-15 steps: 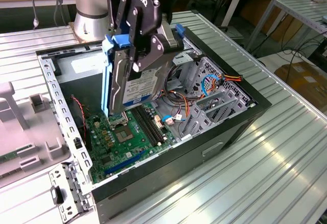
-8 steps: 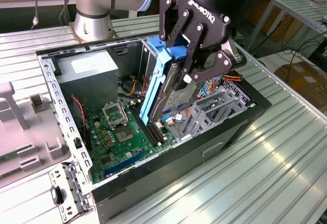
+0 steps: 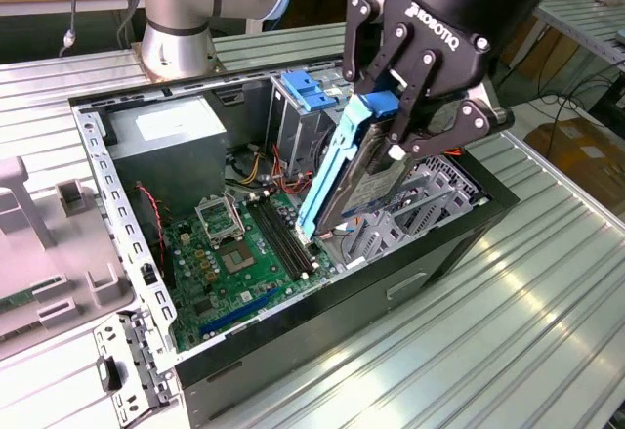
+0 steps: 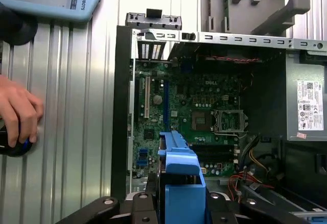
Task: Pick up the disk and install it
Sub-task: 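Pick up the disk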
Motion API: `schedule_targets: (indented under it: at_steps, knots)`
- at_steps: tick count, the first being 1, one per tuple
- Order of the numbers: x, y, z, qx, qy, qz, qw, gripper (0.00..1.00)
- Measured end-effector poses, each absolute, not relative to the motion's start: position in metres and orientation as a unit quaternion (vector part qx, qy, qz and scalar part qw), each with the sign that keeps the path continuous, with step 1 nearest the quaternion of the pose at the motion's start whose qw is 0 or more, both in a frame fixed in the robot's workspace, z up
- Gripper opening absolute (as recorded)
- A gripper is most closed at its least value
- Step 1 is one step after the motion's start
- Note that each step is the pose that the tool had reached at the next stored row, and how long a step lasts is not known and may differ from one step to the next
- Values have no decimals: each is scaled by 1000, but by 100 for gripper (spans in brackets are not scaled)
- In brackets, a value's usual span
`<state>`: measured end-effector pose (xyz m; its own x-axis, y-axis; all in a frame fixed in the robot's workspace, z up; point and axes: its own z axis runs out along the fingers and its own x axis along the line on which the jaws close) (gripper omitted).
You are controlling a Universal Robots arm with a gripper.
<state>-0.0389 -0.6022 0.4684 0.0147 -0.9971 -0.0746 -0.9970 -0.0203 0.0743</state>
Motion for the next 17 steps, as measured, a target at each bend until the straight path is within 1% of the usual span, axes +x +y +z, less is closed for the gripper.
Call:
schedule_targets:
  at_steps: [8, 14, 17]
  knots:
    - [-12, -608, 468, 712, -700, -55, 2, 36]
    - [-4, -608, 467, 709, -702, -65, -9, 36]
    - [5, -608, 467, 709, -702, -66, -9, 36]
